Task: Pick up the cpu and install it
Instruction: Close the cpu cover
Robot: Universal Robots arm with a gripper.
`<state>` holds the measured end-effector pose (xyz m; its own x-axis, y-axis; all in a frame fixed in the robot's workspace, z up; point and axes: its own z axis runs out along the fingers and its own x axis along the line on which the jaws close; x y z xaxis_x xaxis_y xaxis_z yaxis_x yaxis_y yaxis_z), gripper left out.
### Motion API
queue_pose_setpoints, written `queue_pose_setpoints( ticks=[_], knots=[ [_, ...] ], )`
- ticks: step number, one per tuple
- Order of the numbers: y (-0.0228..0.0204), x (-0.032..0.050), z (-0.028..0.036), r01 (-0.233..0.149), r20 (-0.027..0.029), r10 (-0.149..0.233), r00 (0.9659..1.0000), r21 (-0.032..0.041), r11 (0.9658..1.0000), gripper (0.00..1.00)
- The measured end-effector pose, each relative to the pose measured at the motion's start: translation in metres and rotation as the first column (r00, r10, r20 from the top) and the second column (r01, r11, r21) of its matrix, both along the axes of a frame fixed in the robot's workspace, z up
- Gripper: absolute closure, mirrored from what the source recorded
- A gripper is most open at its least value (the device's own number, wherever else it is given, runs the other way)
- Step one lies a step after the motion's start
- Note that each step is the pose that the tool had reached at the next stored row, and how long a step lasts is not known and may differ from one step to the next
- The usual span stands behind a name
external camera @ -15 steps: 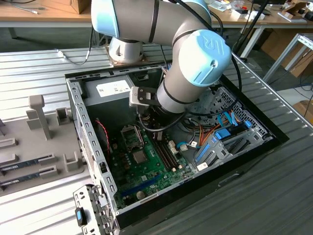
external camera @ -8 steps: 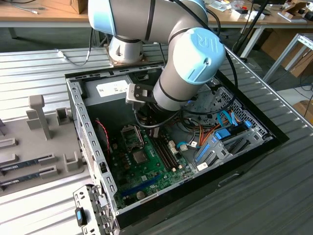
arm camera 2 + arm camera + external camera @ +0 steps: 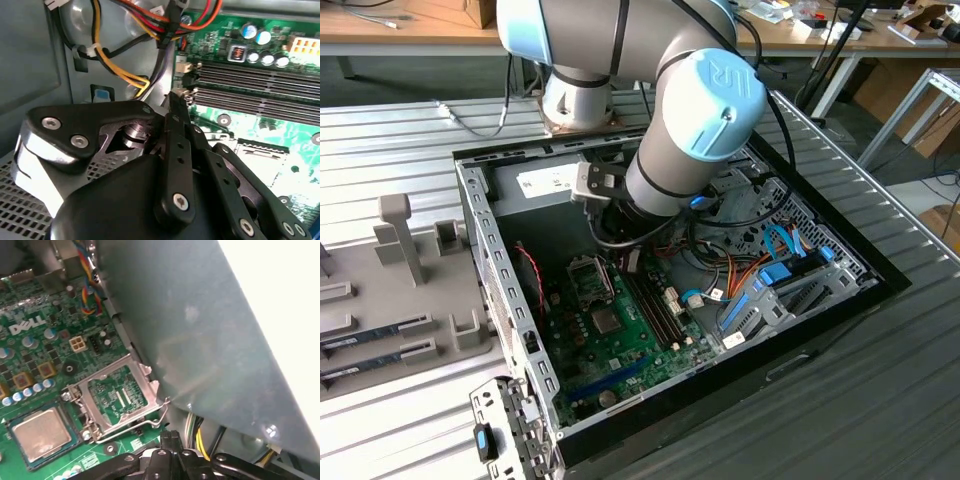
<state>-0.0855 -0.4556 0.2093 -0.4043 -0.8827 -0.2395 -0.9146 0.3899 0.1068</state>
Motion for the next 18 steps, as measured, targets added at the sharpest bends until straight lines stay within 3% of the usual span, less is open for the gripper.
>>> queue_pose_setpoints(
  ticks=[11,12,15,18],
  knots=[
    [0.0051,-0.0057,-0.0019,0.005,-0.0003,-0.005,1.0000,0.0085,1.0000,0.89],
    [0.0052,-0.0061,-0.0020,0.007,-0.0003,-0.007,1.0000,0.0109,0.9999,0.89],
    [0.0052,-0.0077,-0.0021,0.013,-0.0003,-0.013,0.9999,0.0272,0.9995,0.89],
    [0.0053,-0.0095,-0.0031,0.017,-0.0003,-0.017,0.9999,0.0355,0.9992,0.89]
  ],
)
